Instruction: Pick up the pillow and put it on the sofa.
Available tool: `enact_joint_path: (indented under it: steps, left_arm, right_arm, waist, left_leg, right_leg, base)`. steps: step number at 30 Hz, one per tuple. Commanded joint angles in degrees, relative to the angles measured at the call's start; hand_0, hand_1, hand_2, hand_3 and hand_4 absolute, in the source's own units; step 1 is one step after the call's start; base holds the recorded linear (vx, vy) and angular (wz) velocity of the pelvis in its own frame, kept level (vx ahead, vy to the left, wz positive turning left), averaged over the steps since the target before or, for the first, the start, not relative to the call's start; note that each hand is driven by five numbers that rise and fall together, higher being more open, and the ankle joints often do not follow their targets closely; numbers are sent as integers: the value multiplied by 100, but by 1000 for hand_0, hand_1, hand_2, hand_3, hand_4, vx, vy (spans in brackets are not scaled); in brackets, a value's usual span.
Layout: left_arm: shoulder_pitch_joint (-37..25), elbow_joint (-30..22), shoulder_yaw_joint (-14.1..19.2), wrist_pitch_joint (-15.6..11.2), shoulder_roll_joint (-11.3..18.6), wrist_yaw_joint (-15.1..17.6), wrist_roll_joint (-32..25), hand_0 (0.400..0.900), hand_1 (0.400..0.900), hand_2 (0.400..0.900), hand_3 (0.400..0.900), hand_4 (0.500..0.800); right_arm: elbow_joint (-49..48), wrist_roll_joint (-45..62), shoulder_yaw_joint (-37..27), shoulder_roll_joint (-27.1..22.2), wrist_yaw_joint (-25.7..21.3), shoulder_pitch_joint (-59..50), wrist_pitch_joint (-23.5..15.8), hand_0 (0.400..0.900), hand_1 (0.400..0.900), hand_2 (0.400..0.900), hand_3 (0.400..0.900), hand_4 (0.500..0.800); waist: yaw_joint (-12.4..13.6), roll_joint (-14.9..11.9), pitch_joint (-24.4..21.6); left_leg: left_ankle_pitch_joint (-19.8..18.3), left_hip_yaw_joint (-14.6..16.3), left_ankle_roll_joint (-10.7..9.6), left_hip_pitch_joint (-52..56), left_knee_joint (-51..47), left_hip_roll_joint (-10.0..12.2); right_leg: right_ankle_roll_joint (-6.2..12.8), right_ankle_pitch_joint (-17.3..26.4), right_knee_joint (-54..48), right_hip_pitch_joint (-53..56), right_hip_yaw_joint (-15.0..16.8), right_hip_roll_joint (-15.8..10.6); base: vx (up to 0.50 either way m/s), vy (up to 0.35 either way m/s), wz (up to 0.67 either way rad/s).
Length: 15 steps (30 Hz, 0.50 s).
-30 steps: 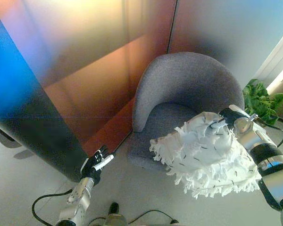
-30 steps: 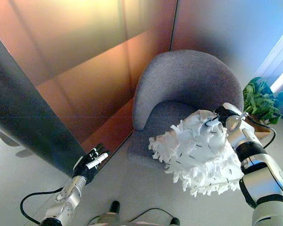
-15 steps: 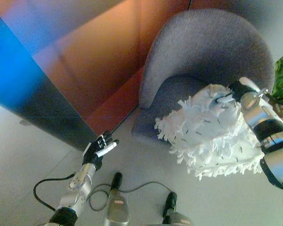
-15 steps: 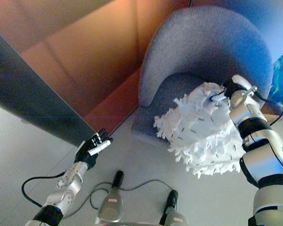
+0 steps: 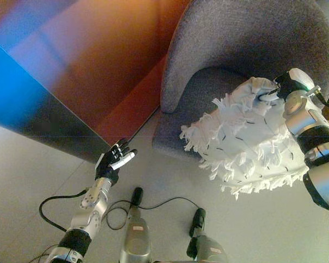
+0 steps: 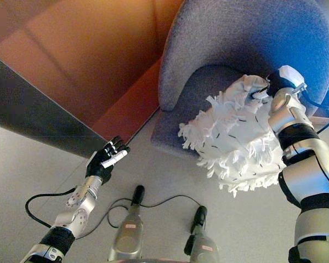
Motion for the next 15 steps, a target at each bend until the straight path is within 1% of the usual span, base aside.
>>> enact_joint_path:
  steps: [1,8,15]
  left_arm:
    - [-263,-618,-412,-637,357,-64,-192,900,900,900,900,800]
    - [-294,-664,-406,-637,385,-131,-200,900,900,900,900,800]
    - [-265,-634,-405,-621,411,-185,-218,900,900,900,900,800]
  right_arm:
    - [14,-356,480,-835,-1113,-1426,-109,900,900,900,900,800]
    - [72,-347,494,-841,-1031,-1365,-66,900,900,900,900,800]
    - [213,-350,456,-904,-943,-1344,-153,900,900,900,900,800]
  waist:
    - [125,-191,-463]
    - [129,-195,-415]
    - [120,-219,-478]
  left_leg:
    - [-498,130,173,117,-45,-39]
    - [-510,135,179,121,-45,-71]
    - [-525,162,165,194,-45,-64]
  right_leg:
    - [313,44,58,-85,181,-368]
    - [321,59,68,-100,183,-390]
    - [340,59,77,-52,163,-411]
  base:
    - [0,0,0]
    - [0,0,0]
    - [0,0,0]
